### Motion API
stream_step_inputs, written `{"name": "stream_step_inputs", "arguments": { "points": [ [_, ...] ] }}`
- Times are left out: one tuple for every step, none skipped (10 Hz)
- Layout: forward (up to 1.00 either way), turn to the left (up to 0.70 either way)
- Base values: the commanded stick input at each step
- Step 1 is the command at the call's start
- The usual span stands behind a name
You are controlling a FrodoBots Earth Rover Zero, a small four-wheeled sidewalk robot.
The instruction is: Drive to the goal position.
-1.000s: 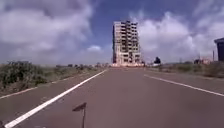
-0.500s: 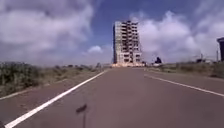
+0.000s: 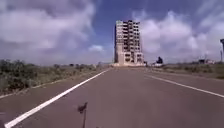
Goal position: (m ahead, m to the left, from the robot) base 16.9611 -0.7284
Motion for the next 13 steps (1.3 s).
{"name": "stream_step_inputs", "arguments": {
  "points": [
    [1.00, -0.40],
    [1.00, 0.00],
    [1.00, 0.00],
    [1.00, 0.00],
    [1.00, 0.00],
    [1.00, 0.00],
    [1.00, 0.00],
    [1.00, 0.00],
    [1.00, 0.00],
    [1.00, 0.00],
    [1.00, 0.00],
    [1.00, 0.00],
    [1.00, 0.00]
  ]
}}
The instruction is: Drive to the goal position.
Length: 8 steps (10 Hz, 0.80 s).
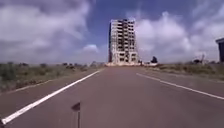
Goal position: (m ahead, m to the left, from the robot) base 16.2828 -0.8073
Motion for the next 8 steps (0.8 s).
{"name": "stream_step_inputs", "arguments": {
  "points": [
    [1.00, 0.00],
    [1.00, 0.00],
    [1.00, 0.00],
    [1.00, 0.00],
    [1.00, 0.00],
    [1.00, 0.00],
    [1.00, 0.00],
    [1.00, 0.00]
  ]
}}
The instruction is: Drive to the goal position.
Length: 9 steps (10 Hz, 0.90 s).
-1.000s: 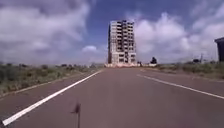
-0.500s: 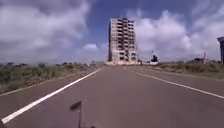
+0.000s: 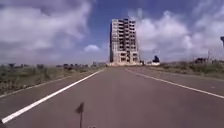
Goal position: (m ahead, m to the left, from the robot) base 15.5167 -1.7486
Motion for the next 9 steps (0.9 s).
{"name": "stream_step_inputs", "arguments": {
  "points": [
    [1.00, 0.00],
    [1.00, 0.00],
    [1.00, 0.00],
    [1.00, 0.00],
    [1.00, 0.00],
    [1.00, 0.00],
    [1.00, 0.00],
    [1.00, 0.00],
    [1.00, 0.00]
  ]
}}
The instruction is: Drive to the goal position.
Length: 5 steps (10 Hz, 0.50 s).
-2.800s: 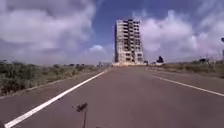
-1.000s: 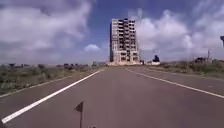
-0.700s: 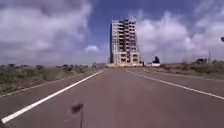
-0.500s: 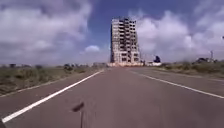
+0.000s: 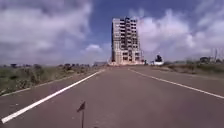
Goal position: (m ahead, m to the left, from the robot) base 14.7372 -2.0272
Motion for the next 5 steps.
{"name": "stream_step_inputs", "arguments": {
  "points": [
    [1.00, 0.00],
    [1.00, 0.00],
    [1.00, 0.00],
    [1.00, 0.00],
    [1.00, -0.09]
  ]
}}
